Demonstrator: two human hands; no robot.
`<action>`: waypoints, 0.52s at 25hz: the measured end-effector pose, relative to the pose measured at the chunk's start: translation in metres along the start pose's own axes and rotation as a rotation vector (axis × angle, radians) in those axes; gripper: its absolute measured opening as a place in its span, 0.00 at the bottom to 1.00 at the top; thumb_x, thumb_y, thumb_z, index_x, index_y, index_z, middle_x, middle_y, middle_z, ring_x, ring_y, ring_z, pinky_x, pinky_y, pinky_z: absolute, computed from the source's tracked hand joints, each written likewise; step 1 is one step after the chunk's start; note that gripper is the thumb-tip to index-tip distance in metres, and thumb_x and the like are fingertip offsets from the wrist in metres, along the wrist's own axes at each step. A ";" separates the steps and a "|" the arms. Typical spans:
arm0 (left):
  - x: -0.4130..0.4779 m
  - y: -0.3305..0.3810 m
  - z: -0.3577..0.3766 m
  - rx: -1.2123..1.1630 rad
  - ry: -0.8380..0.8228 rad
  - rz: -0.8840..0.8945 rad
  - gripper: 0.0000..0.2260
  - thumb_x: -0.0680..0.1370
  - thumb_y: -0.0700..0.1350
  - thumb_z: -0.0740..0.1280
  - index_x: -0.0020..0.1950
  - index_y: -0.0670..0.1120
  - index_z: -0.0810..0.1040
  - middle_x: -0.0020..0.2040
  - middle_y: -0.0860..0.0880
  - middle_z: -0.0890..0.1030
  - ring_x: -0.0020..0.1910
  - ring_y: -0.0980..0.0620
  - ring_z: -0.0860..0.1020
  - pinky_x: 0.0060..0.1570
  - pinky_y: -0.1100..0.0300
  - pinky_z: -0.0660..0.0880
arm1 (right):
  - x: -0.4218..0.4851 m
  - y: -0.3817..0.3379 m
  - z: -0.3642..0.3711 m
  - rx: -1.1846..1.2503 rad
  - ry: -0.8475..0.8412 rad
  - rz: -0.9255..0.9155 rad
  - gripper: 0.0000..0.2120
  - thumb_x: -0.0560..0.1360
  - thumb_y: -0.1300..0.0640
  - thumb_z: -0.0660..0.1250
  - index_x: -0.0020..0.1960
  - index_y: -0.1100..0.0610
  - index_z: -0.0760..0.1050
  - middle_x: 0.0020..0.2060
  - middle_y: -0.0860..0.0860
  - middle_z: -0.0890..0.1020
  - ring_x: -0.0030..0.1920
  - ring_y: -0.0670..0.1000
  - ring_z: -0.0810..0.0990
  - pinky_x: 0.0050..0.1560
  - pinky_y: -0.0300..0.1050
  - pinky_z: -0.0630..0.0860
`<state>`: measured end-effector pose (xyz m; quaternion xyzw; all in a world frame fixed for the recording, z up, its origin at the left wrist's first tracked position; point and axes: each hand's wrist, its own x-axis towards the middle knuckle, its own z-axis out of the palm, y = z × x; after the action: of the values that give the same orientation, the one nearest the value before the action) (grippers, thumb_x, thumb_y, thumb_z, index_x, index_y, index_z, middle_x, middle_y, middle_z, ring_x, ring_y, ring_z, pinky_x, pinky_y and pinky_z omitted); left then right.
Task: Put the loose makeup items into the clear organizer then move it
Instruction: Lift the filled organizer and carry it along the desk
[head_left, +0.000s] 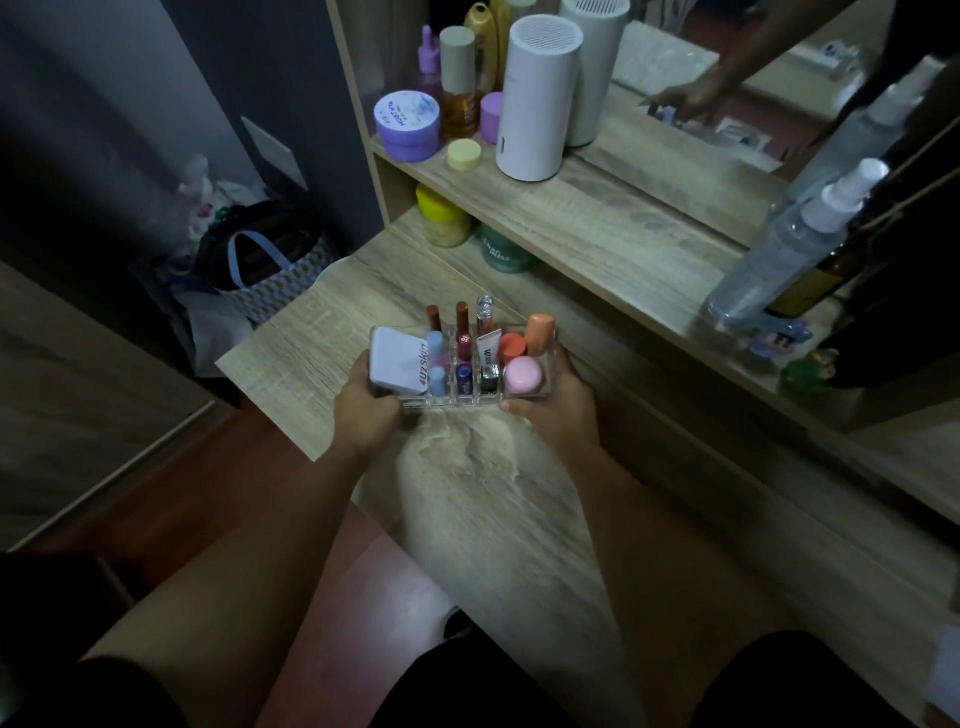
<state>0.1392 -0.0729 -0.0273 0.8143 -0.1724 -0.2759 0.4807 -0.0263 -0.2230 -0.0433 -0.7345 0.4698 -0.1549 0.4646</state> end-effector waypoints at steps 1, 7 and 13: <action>0.000 -0.001 0.000 0.012 -0.002 0.004 0.31 0.65 0.42 0.67 0.68 0.53 0.68 0.54 0.52 0.77 0.52 0.53 0.75 0.53 0.58 0.69 | -0.002 0.000 0.000 -0.005 0.008 -0.001 0.50 0.59 0.59 0.80 0.74 0.51 0.57 0.61 0.54 0.80 0.62 0.54 0.78 0.63 0.51 0.74; -0.013 0.004 0.005 0.055 -0.044 0.019 0.33 0.63 0.44 0.65 0.69 0.52 0.67 0.54 0.53 0.76 0.55 0.52 0.74 0.56 0.57 0.69 | -0.024 0.009 -0.007 0.046 0.077 0.036 0.51 0.58 0.60 0.81 0.74 0.50 0.58 0.61 0.54 0.80 0.61 0.54 0.79 0.64 0.54 0.75; -0.032 0.013 0.023 0.100 -0.118 0.095 0.27 0.70 0.35 0.67 0.68 0.50 0.69 0.60 0.46 0.78 0.56 0.50 0.75 0.56 0.54 0.73 | -0.063 0.023 -0.027 0.106 0.207 0.060 0.53 0.56 0.60 0.82 0.74 0.50 0.58 0.59 0.55 0.81 0.58 0.55 0.79 0.60 0.51 0.77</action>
<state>0.0993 -0.0774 -0.0153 0.8107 -0.2525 -0.2911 0.4409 -0.0892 -0.1880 -0.0354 -0.6746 0.5282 -0.2407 0.4561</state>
